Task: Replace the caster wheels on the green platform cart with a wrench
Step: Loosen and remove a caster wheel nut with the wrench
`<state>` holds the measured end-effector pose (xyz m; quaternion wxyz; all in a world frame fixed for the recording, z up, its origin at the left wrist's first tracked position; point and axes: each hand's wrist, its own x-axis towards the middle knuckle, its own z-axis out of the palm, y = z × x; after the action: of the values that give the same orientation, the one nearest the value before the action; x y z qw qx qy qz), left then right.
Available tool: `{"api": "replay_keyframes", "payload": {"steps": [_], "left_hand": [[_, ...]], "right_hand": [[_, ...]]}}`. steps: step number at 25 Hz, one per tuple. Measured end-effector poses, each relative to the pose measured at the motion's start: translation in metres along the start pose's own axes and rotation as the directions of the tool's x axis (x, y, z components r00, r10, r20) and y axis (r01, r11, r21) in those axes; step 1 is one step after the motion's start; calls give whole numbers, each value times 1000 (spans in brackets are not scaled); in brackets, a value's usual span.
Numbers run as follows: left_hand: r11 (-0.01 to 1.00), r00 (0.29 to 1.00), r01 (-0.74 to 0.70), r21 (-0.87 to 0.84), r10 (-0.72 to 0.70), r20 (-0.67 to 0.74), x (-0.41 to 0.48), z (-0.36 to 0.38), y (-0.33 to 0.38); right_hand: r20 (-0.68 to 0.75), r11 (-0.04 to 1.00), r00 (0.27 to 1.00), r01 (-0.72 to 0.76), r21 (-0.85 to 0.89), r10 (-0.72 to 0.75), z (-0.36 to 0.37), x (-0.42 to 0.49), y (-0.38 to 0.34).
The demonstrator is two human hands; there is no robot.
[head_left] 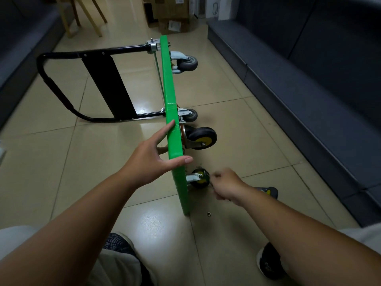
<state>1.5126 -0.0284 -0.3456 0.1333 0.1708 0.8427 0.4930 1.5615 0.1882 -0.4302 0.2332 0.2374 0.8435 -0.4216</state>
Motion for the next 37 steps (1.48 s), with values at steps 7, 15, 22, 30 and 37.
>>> {"api": "replay_keyframes", "payload": {"steps": [7,15,22,30,37], "left_hand": [[1000,1000,-19,-1,19,-5,2,0,-3],[1000,1000,-22,20,23,-12,3,-1,-4],[1000,1000,-13,1,13,-6,2,0,-3],[999,999,-32,10,32,-10,1,0,-1],[853,990,-122,507,144,-5,-3,6,-9]], "right_hand": [[12,943,983,170,286,-181,-9,-28,-77],[185,860,897,299,413,-401,-10,-24,-55],[18,826,826,564,-9,-563,20,3,-13],[-157,643,653,623,-445,-741,53,44,-6],[-301,935,888,351,-45,-348,51,91,89]]}}
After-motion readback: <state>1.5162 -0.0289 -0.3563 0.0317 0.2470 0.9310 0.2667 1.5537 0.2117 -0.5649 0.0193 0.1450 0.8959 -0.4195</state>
